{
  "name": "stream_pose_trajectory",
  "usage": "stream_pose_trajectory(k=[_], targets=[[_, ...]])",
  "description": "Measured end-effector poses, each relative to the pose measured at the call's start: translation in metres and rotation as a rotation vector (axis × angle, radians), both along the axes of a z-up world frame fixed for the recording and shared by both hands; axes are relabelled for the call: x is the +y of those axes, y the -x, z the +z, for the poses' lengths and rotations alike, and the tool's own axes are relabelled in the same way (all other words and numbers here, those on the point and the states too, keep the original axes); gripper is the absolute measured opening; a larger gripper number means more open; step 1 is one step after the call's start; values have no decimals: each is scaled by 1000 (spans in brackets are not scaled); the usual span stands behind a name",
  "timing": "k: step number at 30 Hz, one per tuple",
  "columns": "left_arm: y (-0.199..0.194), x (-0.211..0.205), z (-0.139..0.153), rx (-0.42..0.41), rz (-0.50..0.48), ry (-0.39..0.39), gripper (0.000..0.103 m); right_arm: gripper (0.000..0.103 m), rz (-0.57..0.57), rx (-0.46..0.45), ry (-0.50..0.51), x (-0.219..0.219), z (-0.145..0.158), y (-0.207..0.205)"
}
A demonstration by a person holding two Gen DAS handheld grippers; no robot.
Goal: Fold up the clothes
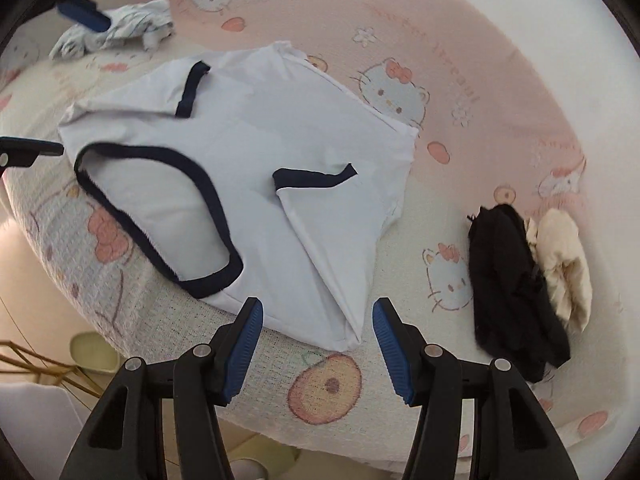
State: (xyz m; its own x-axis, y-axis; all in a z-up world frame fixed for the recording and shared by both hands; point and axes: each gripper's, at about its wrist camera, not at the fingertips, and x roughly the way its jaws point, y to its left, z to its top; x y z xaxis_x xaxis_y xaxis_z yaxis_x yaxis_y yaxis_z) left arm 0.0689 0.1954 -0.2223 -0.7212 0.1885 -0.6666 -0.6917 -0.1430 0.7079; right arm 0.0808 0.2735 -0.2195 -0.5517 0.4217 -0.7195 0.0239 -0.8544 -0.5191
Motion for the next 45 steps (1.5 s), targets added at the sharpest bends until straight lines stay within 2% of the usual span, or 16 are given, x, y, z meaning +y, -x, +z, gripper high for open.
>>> stream_pose_trajectory(k=[5, 9, 10, 13, 25, 29, 33, 35, 39, 41, 45], targets=[[-14, -10, -37, 151, -140, 177, 91, 57, 92, -73, -202, -15, -21, -2], [-14, -21, -42, 112, -137, 191, 91, 58, 152, -106, -318, -17, -32, -13], [-13, -24, -44, 108, -130, 197, 91, 63, 154, -110, -327, -16, -33, -15], [-6, -28, -53, 133, -102, 232, 91, 65, 152, -123, -344, -14, -37, -20], [9, -9, -52, 139, -64, 158, 93, 66, 310, -126, -558, -36, -65, 1], [11, 9, -54, 177, -73, 134, 93, 66, 386, -115, -633, -46, -70, 9], [2, 11, -63, 276, -163, 189, 93, 75, 450, -87, -687, -44, -73, 8], [-4, 4, -68, 322, -209, 230, 93, 75, 455, -93, -716, -36, -75, 4], [7, -19, -69, 327, -174, 282, 93, 75, 426, -111, -777, -15, -81, -7], [18, -27, -66, 310, -124, 274, 93, 75, 407, -116, -777, -13, -81, -7], [26, -19, -62, 298, -57, 235, 93, 75, 413, -115, -809, -22, -83, -2]])
